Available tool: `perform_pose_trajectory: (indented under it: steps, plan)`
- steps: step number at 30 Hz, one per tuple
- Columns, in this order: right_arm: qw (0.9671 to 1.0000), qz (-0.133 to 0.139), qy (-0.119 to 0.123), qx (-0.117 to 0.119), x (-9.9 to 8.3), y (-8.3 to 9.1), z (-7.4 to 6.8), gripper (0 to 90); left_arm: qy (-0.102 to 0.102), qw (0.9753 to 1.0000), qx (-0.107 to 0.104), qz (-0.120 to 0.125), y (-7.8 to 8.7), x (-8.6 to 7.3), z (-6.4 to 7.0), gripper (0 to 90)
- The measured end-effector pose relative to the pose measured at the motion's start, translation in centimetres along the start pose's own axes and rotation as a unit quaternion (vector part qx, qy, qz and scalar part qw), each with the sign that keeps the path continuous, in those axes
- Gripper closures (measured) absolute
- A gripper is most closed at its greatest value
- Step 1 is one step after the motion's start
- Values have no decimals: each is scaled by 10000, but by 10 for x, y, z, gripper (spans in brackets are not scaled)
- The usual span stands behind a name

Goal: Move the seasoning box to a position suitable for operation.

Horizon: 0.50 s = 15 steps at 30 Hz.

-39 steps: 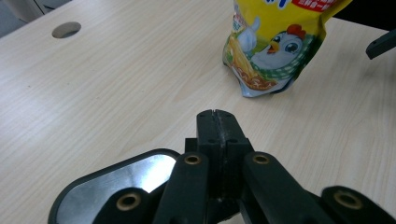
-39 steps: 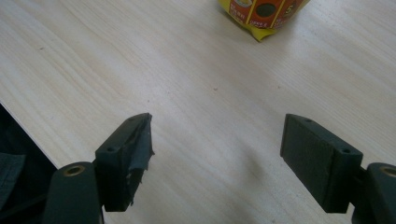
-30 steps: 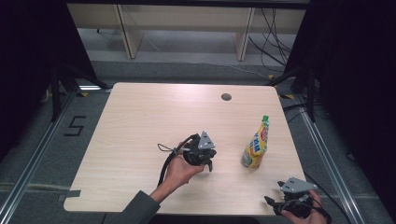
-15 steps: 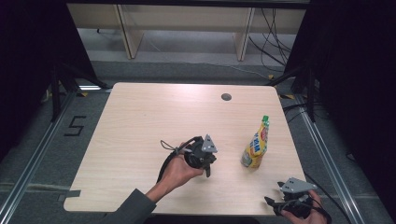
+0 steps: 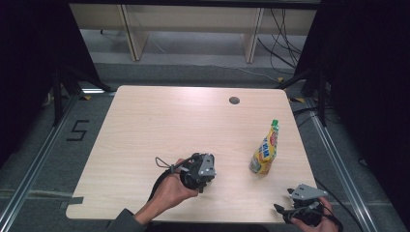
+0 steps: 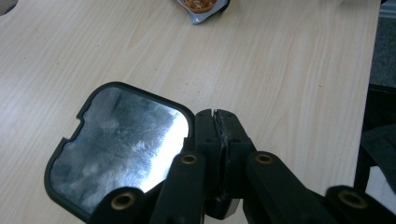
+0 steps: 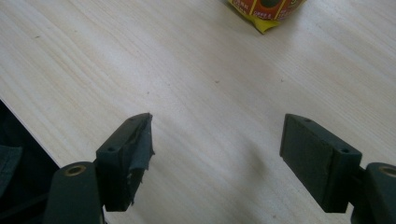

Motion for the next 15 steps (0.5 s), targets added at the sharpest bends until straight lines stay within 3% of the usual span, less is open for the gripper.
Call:
perform_pose_trajectory:
  steps: [7, 11, 13, 14, 15]
  plan:
    - [10000, -30, -66, 7, -1, -1, -1, 263, -52, 9999, 128, 34, 7, -9, 2, 871]
    - [10000, -28, -68, -2, -1, 0, -1, 263, -2, 9989, 293, 360, 16, -12, 7, 787]
    - [10000, -31, 11, 10, -1, -1, 0, 263, 86, 9976, 412, 551, 21, -16, 10, 757]
    - [10000, -68, 5, 35, -1, -2, 0, 262, 229, 9964, 421, 696, 25, -21, 15, 738]
    - [10000, -68, 5, 35, -1, -2, 0, 262, 229, 9964, 421, 696, 25, -21, 15, 724]
Point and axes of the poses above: each handheld gripper's, and its own axes: y roughly backward along the jaws, x roughly out of its top, z roughly to its right, the point moved 5 cm from there along -y, roughly forward along the jaws, and after that the axes turned 3 degrees about z, right-handed, at the moved point
